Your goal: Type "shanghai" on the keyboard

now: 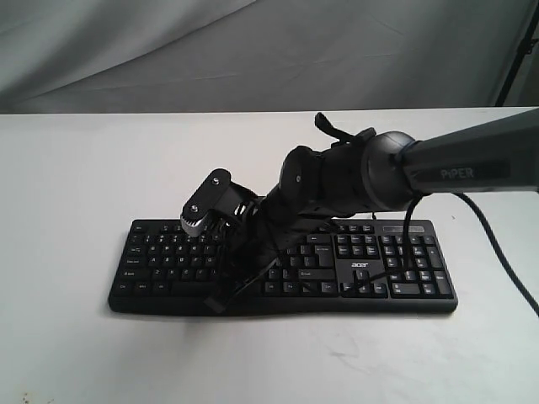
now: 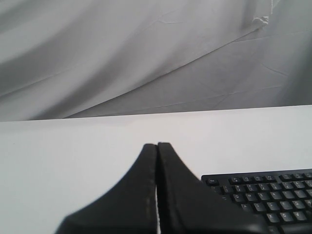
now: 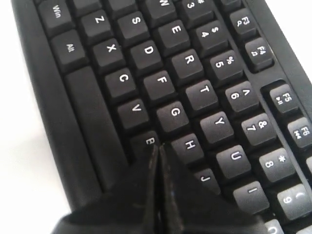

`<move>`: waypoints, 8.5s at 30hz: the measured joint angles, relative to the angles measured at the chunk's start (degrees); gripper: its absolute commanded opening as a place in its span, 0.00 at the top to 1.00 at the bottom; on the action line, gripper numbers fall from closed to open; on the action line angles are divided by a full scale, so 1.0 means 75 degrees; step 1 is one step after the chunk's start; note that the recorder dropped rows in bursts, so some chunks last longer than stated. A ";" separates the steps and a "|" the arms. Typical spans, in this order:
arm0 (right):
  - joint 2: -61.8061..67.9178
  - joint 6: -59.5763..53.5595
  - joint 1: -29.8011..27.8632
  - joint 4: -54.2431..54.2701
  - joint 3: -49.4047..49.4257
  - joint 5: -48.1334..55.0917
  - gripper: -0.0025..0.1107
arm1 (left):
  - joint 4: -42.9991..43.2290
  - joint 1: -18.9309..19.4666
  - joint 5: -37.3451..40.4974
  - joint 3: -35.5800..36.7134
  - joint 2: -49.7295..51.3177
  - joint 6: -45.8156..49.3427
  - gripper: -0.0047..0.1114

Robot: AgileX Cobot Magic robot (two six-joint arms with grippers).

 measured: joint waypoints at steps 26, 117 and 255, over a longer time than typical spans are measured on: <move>0.0552 0.0277 0.0000 -0.0343 -0.1441 0.0822 0.98 | 0.0000 0.0000 0.0000 0.0000 0.0000 0.0000 0.96; 0.0186 0.1338 0.0083 -0.1539 -0.1714 0.0961 0.98 | 0.0000 0.0000 0.0000 0.0000 0.0000 0.0000 0.96; -0.1148 0.1919 -0.0595 -0.2165 -0.0612 0.0795 0.98 | 0.0000 0.0000 0.0000 0.0000 0.0000 0.0000 0.96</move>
